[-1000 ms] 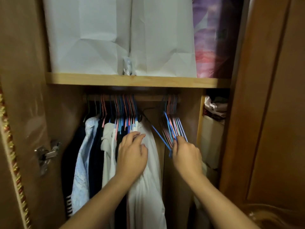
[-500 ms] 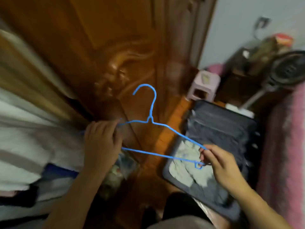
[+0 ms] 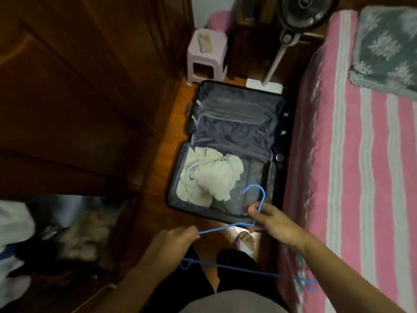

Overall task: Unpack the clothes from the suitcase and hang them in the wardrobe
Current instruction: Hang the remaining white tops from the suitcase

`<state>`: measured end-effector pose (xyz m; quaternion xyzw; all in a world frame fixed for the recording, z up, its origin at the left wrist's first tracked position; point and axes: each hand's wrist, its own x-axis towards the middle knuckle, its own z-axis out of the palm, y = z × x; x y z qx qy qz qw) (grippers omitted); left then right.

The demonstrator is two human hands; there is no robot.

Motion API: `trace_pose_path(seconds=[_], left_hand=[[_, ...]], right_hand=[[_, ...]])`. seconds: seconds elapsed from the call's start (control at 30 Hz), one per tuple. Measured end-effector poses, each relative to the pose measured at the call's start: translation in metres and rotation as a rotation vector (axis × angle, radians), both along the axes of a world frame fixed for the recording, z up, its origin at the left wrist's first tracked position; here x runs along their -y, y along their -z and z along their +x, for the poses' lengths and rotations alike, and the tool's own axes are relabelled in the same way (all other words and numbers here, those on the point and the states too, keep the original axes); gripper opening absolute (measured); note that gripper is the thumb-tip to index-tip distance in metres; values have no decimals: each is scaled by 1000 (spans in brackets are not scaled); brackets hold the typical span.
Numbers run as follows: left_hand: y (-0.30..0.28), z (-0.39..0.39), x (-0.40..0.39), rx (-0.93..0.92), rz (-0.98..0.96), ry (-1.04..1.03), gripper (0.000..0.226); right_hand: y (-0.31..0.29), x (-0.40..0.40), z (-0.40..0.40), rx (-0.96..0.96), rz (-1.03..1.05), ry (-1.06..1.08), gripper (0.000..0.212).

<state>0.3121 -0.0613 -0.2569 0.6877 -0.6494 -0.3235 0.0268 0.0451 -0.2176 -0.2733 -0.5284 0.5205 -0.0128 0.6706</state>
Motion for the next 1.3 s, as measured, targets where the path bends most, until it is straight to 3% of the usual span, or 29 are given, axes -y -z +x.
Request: trace_pose_path(seconds=[0.1,0.27,0.37,0.47,0.53,0.63,0.7,0.73,0.8,0.87,0.97,1.03,1.17,1.3], left_hand=[[58,-33,23,30,-64,-122,24],[200,-66,73,-52,463,-618,17],[313,-80,97,-171,627,-739,16],[423,-72,122,-96,708,-593,17],[488,-67,136,-42,678,-586,31],[554,-72,153,132,430,-487,59],[587,-79,160,375,255,-238,62],[596,-80,163,457,212,-137,61],[617,-78,164,515,172,10,36],[620,-73,160,460,147,8,12],[587,-71,150,138,155,-167,17],[537,-74,143,21,226,-315,23],[444,-52,155,-124,151,-610,20],[323,-32,189,-250,45,-703,16]], right_hand=[[39,9,-32,-117,92,60,37],[158,19,-74,-362,35,303,34],[248,24,-78,-368,55,575,35],[334,20,-73,-417,52,760,27],[384,17,-63,-424,39,867,24],[439,14,-45,-379,38,955,21],[460,11,-37,-364,41,994,21],[465,7,-35,-360,45,998,21],[467,-2,-34,-356,58,995,21],[463,-9,-40,-369,61,985,23],[441,-12,-49,-409,46,980,21],[418,-11,-51,-409,43,940,19],[360,2,-48,-414,-11,835,25],[283,22,-44,-395,-77,795,23]])
